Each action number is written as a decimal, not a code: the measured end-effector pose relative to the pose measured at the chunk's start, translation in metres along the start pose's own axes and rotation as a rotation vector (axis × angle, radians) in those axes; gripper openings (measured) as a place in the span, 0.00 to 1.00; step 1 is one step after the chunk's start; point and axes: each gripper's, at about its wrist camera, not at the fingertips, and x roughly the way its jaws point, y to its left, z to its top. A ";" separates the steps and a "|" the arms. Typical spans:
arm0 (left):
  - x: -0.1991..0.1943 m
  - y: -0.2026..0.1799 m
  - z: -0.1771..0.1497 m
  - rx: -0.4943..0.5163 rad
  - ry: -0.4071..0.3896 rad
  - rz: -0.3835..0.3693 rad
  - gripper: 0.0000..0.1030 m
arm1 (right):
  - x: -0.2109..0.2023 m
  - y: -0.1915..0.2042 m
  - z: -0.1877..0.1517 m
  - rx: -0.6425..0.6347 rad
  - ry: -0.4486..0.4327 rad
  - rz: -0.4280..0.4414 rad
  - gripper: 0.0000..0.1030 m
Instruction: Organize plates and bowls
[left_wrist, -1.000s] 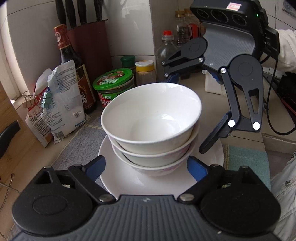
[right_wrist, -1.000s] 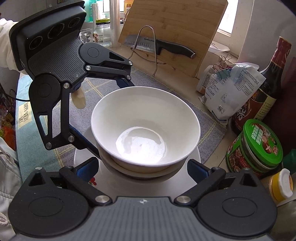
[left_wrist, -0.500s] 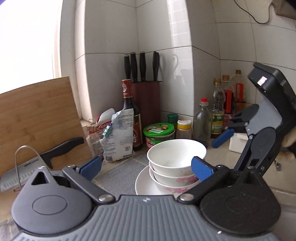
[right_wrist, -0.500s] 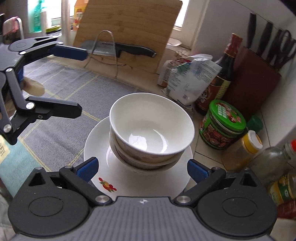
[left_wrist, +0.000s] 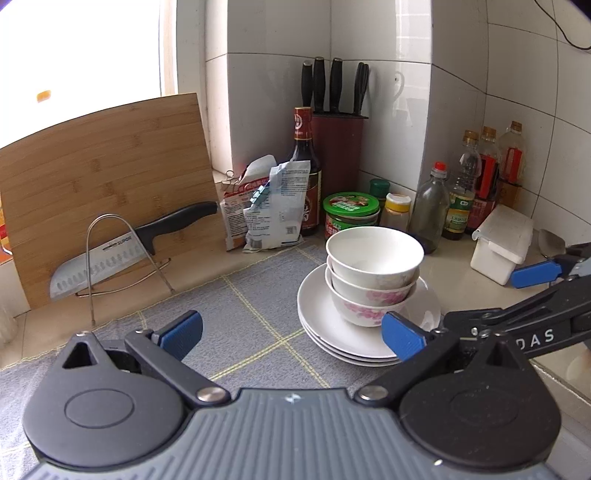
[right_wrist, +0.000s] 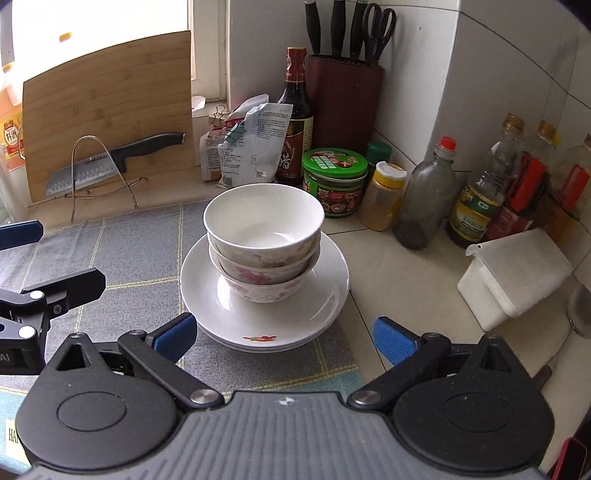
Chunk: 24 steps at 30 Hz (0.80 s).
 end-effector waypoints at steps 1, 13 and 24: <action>-0.002 0.001 0.000 -0.004 0.007 0.006 1.00 | -0.004 0.001 -0.001 0.009 -0.004 -0.012 1.00; -0.010 0.002 -0.001 0.006 0.041 0.039 1.00 | -0.021 0.011 -0.007 0.051 -0.035 -0.017 1.00; -0.008 0.000 0.002 0.001 0.049 0.044 1.00 | -0.020 0.009 -0.005 0.055 -0.035 -0.011 1.00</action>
